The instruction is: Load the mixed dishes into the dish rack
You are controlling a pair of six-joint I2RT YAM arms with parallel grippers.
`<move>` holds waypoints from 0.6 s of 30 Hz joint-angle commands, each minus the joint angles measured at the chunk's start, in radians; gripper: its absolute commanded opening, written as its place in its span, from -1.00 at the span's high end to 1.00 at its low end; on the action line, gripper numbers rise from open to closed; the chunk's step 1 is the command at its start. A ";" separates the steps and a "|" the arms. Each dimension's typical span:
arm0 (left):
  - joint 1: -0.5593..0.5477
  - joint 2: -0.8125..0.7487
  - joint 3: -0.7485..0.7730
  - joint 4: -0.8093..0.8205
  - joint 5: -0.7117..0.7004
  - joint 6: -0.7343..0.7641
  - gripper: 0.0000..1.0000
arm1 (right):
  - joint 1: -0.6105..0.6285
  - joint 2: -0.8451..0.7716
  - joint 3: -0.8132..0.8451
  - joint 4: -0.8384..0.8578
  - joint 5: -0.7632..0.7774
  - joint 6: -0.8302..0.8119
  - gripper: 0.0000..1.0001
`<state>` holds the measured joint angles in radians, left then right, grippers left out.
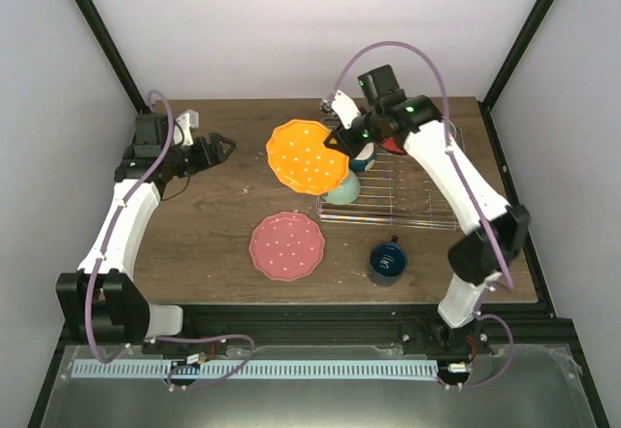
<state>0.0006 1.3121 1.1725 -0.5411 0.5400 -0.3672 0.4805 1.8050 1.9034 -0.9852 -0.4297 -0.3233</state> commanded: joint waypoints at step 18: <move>0.004 0.128 0.022 0.065 0.104 -0.008 -0.71 | 0.004 -0.656 -0.379 0.100 0.578 -0.477 0.99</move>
<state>0.0006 1.4117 1.1725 -0.5072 0.6117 -0.3740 0.4812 1.2518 1.5337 -1.0306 0.0032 -0.6968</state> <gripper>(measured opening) 0.858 0.198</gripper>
